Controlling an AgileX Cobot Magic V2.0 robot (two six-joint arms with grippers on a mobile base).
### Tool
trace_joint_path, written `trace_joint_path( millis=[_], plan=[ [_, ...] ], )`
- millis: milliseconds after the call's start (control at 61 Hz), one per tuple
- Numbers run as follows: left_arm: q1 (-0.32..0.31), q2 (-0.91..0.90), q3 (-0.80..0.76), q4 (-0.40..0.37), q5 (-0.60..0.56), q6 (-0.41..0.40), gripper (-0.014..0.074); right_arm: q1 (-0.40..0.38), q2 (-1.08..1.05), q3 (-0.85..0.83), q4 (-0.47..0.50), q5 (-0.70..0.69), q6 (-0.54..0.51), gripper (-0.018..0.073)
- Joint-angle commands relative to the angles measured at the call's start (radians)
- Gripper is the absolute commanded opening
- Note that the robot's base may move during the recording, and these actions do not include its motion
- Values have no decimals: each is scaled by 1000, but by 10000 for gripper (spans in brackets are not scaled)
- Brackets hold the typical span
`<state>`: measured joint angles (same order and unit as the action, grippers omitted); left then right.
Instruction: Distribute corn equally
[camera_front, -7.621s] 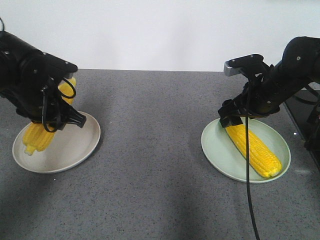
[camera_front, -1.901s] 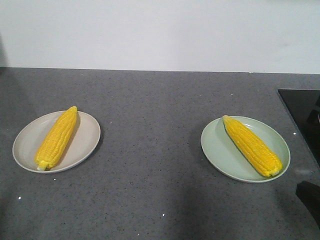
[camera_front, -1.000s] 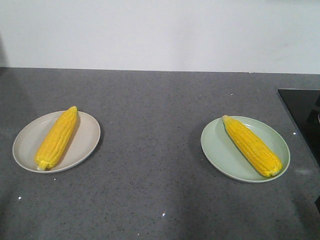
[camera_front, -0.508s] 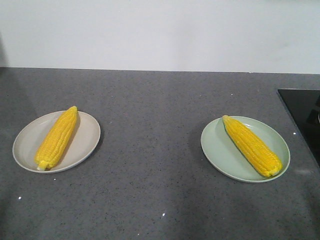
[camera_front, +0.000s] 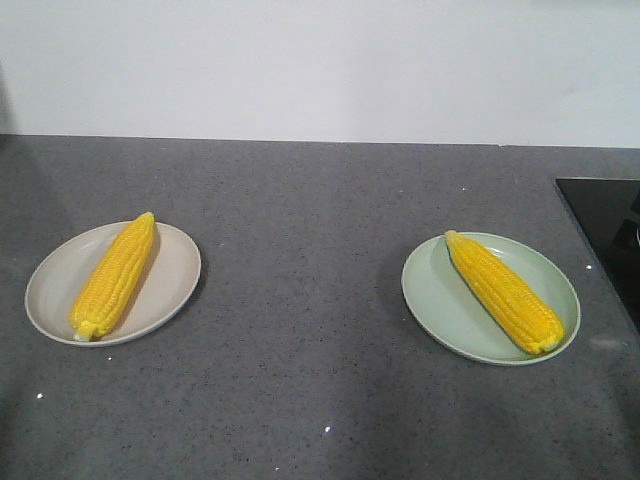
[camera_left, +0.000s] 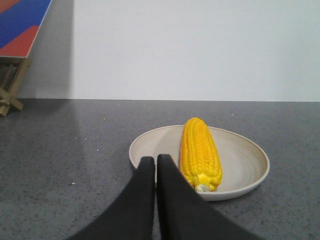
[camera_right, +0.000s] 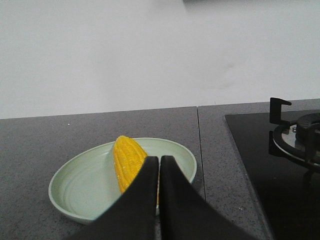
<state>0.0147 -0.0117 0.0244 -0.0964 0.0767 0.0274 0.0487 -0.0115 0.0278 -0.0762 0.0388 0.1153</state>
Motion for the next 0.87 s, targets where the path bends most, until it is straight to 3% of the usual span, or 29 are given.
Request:
trace_joint_path(
  millis=[0, 852],
  plan=[
    [-8, -14, -23, -9, -77, 1, -6, -6, -7, 19, -12, -81, -9, -2],
    [-8, -14, -23, -9, -77, 1, -6, -6, -7, 18, -12, -80, -9, -2]
  ],
)
